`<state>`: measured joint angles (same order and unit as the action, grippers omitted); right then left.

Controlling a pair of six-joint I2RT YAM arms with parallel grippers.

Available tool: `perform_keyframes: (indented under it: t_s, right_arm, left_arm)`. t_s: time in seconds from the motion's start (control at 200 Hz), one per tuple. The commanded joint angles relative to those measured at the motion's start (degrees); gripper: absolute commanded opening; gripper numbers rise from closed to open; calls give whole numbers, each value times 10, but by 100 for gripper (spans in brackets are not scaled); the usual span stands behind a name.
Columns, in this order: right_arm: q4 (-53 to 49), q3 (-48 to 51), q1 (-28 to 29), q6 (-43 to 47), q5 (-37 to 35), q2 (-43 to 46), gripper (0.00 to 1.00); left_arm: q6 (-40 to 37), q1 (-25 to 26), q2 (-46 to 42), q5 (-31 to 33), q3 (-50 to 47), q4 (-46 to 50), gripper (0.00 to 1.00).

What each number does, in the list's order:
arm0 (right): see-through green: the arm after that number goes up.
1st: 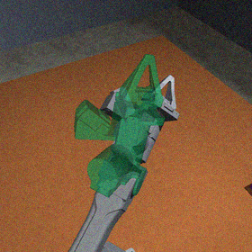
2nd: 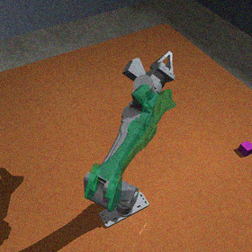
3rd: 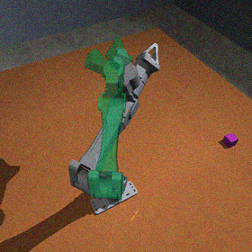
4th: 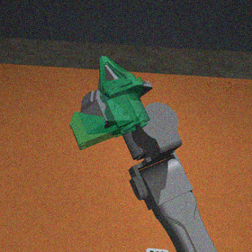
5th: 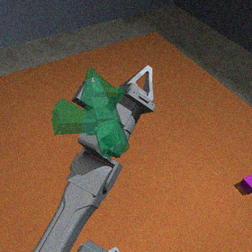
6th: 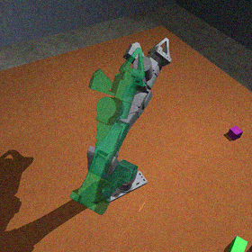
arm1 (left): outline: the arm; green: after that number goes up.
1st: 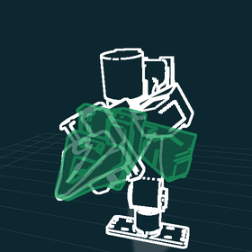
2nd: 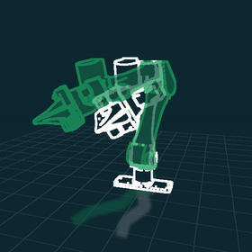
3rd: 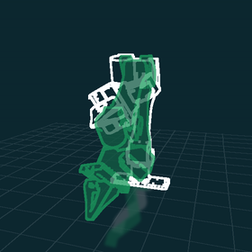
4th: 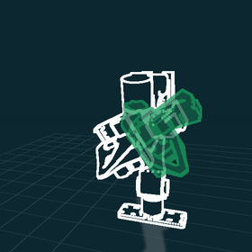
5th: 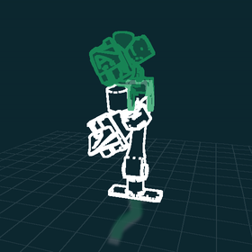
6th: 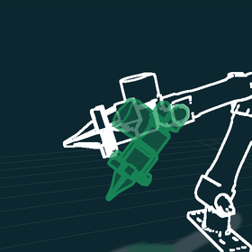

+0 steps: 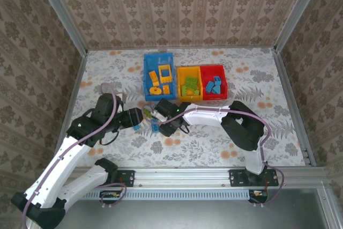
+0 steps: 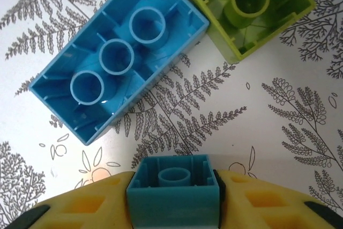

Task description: Sort the legos into containers by color

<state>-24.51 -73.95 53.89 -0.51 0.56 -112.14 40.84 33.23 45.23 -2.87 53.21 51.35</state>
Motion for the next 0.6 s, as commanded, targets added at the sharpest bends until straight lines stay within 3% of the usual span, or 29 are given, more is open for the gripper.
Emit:
perform_keyframes:
  t_s: [0.0, 0.16, 0.275, 0.455, 0.595]
  right_arm:
    - [-13, -4, -1, -5, -8, 0, 33]
    - [-10, 12, -11, -19, -33, 65, 27]
    - [-19, 43, -55, -51, -51, 165, 27]
    - [-15, 100, -204, -103, -54, 310, 27]
    - [21, 91, -324, -147, -15, 296, 27]
  left_arm:
    - [8, 0, -10, -22, -6, -10, 69]
    - [6, 0, 10, -42, -1, -49, 69]
    - [-9, 1, 45, -77, 24, -93, 69]
    - [-42, 22, 145, -100, 109, -152, 69]
    - [-74, 52, 243, -104, 189, -187, 69]
